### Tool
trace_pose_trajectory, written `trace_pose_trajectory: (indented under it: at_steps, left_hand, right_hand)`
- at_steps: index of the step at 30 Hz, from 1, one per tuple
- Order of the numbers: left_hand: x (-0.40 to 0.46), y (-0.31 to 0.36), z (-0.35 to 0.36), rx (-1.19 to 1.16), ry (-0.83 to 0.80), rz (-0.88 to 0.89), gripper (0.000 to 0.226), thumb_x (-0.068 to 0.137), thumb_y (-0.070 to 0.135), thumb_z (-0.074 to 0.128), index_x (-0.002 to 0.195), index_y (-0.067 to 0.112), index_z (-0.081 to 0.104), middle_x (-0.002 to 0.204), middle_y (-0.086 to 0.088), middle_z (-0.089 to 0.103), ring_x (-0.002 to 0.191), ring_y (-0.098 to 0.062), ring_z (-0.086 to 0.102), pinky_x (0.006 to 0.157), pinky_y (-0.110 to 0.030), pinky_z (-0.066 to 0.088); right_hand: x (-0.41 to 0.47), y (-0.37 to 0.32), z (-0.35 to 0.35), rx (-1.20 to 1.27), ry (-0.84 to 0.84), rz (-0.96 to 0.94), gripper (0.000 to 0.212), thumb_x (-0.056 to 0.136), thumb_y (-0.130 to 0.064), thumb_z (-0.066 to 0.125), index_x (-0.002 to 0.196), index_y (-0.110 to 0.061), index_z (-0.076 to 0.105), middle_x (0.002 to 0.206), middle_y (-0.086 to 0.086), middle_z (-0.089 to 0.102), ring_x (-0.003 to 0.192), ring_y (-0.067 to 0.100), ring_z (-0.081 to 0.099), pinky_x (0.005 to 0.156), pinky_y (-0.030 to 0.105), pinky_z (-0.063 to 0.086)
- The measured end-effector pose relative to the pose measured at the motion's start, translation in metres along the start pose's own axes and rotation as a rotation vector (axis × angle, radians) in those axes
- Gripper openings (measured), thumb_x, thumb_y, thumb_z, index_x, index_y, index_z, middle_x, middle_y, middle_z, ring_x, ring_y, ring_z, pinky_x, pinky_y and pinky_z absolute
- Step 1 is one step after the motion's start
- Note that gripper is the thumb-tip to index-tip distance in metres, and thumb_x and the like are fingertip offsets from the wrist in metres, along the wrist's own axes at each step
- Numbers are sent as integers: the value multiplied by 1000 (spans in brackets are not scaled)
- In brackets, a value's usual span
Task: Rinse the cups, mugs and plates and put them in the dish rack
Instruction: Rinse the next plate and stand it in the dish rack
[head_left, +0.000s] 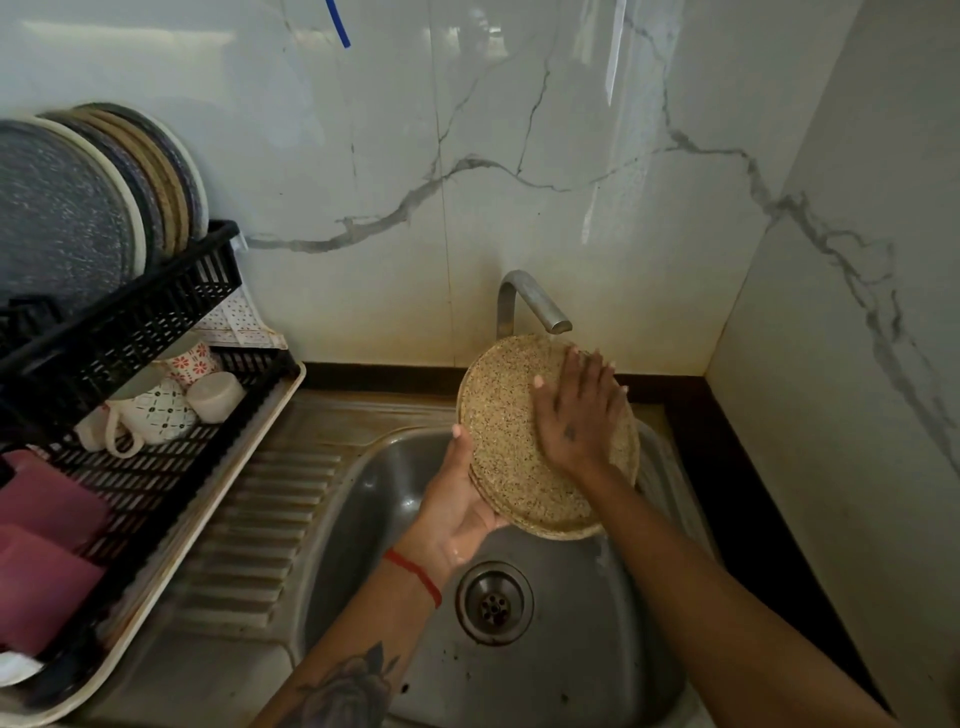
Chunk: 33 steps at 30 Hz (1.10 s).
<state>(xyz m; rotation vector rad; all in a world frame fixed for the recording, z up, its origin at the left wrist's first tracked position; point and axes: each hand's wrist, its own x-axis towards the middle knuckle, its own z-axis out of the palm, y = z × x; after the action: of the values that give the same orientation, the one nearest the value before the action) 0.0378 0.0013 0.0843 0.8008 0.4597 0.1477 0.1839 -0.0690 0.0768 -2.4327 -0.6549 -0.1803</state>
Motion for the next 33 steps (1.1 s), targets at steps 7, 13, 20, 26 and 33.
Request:
trace_pose_trajectory:
  at_steps: [7, 13, 20, 26, 33]
  left_hand:
    - [-1, 7, -7, 8, 14, 24, 63, 90, 59, 34, 146, 29, 35, 133, -14, 58, 116, -32, 60, 102, -62, 38]
    - [-4, 3, -20, -136, 111, 20, 61, 93, 58, 32, 135, 17, 48, 123, -13, 63, 104, -31, 62, 74, -48, 52]
    - [13, -13, -1, -296, 165, -74, 58, 98, 53, 31, 131, 11, 54, 121, -19, 64, 105, -34, 60, 83, -53, 47]
    - [21, -22, -7, -353, 219, -84, 50, 100, 47, 33, 133, 12, 46, 138, -19, 51, 129, -38, 44, 86, -57, 41]
    - [24, -32, 10, -347, 176, -152, 54, 100, 49, 31, 118, 6, 59, 113, -18, 66, 98, -33, 62, 76, -51, 47]
  right_hand:
    - [-17, -21, 8, -107, -57, -657, 68, 96, -58, 1, 153, -21, 0, 160, 3, -6, 147, 18, -14, 118, 48, -6]
    - [-1, 9, -8, -203, 59, -141, 68, 92, -59, -2, 151, -26, -9, 157, 6, -16, 144, 27, -19, 113, 52, -17]
    - [-15, -18, -4, -507, -237, -781, 61, 97, -54, 6, 151, -28, -5, 159, 4, -11, 144, 25, -20, 115, 48, -16]
    - [21, 31, -39, -586, -58, -303, 70, 95, -60, 4, 152, -23, -5, 159, 13, -11, 144, 31, -19, 112, 50, -21]
    - [-10, -9, 4, -547, -222, -519, 74, 95, -57, 5, 152, -11, -5, 159, 15, -9, 145, 31, -16, 117, 47, -11]
